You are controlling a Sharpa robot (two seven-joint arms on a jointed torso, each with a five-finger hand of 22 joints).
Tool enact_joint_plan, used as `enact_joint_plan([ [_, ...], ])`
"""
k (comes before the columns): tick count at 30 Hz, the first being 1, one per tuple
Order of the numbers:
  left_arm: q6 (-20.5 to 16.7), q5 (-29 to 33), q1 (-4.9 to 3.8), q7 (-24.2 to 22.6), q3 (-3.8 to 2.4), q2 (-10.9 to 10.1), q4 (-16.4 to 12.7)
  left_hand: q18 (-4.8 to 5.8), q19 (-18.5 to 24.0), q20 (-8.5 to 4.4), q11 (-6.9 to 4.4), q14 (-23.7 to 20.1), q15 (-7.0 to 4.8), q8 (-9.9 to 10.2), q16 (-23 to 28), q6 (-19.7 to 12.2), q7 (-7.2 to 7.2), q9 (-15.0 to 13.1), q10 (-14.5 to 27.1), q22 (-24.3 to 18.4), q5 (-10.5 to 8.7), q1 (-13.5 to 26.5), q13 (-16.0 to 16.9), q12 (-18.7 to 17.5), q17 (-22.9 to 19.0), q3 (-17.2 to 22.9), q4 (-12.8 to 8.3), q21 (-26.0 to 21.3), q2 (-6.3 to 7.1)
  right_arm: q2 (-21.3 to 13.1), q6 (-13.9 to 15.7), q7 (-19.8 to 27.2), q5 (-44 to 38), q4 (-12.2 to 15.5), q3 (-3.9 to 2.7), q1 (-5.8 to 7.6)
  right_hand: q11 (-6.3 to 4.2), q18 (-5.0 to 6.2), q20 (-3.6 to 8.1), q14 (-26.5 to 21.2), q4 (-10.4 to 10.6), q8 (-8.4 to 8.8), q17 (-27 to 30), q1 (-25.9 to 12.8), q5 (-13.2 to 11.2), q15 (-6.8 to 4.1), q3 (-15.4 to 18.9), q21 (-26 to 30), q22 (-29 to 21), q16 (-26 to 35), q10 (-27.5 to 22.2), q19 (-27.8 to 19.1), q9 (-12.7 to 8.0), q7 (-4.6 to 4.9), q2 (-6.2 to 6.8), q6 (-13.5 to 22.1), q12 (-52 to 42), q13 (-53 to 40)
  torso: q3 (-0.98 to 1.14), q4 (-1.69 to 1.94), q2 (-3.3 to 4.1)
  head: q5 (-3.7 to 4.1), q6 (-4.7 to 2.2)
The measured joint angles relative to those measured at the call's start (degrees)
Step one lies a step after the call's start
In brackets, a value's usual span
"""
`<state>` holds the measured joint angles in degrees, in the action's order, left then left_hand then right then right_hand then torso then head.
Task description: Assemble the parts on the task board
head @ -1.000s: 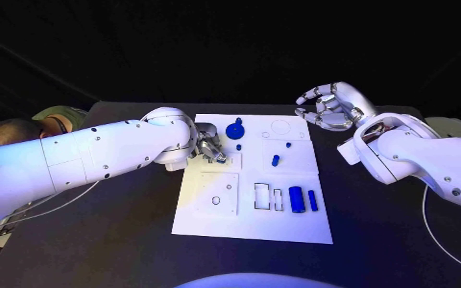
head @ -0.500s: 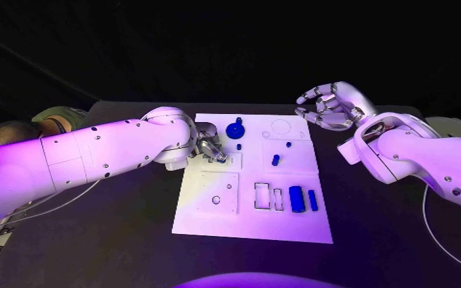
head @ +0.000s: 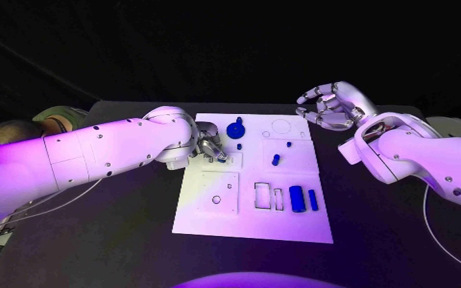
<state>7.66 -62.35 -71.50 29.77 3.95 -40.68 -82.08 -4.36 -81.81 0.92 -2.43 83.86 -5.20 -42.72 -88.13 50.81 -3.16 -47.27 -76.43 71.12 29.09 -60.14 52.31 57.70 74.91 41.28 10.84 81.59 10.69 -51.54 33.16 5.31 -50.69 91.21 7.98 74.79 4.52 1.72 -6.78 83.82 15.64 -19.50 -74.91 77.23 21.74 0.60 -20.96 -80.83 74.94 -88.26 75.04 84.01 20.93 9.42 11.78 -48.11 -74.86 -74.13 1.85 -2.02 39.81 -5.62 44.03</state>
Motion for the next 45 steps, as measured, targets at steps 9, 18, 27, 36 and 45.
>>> enact_joint_plan([
  [9,0.3,0.2,-0.03,0.3,0.0,0.4,0.5,0.0,0.0,0.0,-0.12,0.2,-0.22,0.0,-0.2,0.0,0.0,-0.6,-0.5,0.0,-0.74,1.0,-0.1,0.0,0.0,-0.7,-0.7,0.0,-0.95,0.0,-0.1,0.0,0.0,0.0,0.0,0.0,0.0,0.0,0.0,0.0,0.0,0.0,0.0,0.0,0.0,0.0,0.0,0.0,0.0,0.0,0.0,0.0,0.0,0.0,0.0,0.0,0.0,0.0,0.03,-0.02,-0.07,-0.08,-0.01],
  [18,0.6,0.2,-0.06,0.4,-0.03,0.8,0.9,-0.01,-0.2,-0.2,-0.4,0.2,-0.22,0.0,-0.5,0.3,0.14,-0.7,-0.8,0.2,-0.79,1.1,-0.1,0.3,0.0,-1.1,-1.1,0.0,-0.86,-0.1,-0.1,0.0,0.0,0.0,0.0,-0.03,0.0,0.0,0.0,0.0,-0.2,-0.23,0.0,0.0,0.0,0.0,-0.2,0.0,0.0,0.0,0.0,0.0,0.0,0.0,0.0,0.0,0.0,0.1,0.01,-0.03,-0.08,0.14,-0.18],
  [27,0.8,-0.1,-0.09,0.5,-0.05,1.0,1.1,-0.01,-0.4,-0.41,-0.63,0.2,-0.63,0.0,-0.8,0.7,0.32,-1.0,-1.0,0.4,-1.01,1.9,-0.8,0.3,0.0,-1.9,-1.9,0.0,-1.23,-0.2,-0.3,-0.1,0.0,0.1,0.0,-0.03,0.0,0.0,0.0,0.0,-0.2,-0.23,0.0,0.0,0.0,0.0,-0.2,0.0,0.0,0.0,0.0,0.0,0.0,0.0,0.0,0.0,0.0,0.1,-0.01,-0.03,-0.07,0.22,-0.26],
  [36,0.8,-0.6,-0.11,0.5,-0.07,1.1,1.2,-0.01,-0.5,-0.53,-0.72,0.2,-0.65,0.0,-1.0,1.5,0.92,-1.5,-1.1,0.6,-1.29,2.8,-2.2,-0.5,0.0,-2.9,-2.9,0.0,-1.09,-0.2,-0.6,-0.2,0.0,0.1,0.0,-0.05,0.0,0.0,0.0,0.0,-0.2,-0.22,0.0,0.0,0.0,0.0,-0.2,0.0,0.0,0.0,0.0,0.0,0.0,0.0,0.0,0.0,0.0,0.1,-0.03,-0.01,-0.01,0.36,-0.38],
  [45,0.9,-0.9,-0.1,0.5,-0.06,1.1,1.2,-0.01,-0.6,-0.61,-0.72,0.0,-0.85,0.0,-1.0,1.8,1.13,-1.7,-1.1,0.8,-1.52,3.5,-2.9,-0.9,0.0,-3.1,-3.1,0.0,-1.01,-0.3,-0.7,-0.2,0.0,0.1,0.0,-0.06,0.0,0.0,0.0,0.0,-0.2,-0.22,0.0,0.0,0.0,0.0,-0.2,0.0,0.0,0.0,0.0,0.0,0.0,0.0,0.0,0.0,0.0,0.1,-0.06,0.01,0.02,0.46,-0.3],
])
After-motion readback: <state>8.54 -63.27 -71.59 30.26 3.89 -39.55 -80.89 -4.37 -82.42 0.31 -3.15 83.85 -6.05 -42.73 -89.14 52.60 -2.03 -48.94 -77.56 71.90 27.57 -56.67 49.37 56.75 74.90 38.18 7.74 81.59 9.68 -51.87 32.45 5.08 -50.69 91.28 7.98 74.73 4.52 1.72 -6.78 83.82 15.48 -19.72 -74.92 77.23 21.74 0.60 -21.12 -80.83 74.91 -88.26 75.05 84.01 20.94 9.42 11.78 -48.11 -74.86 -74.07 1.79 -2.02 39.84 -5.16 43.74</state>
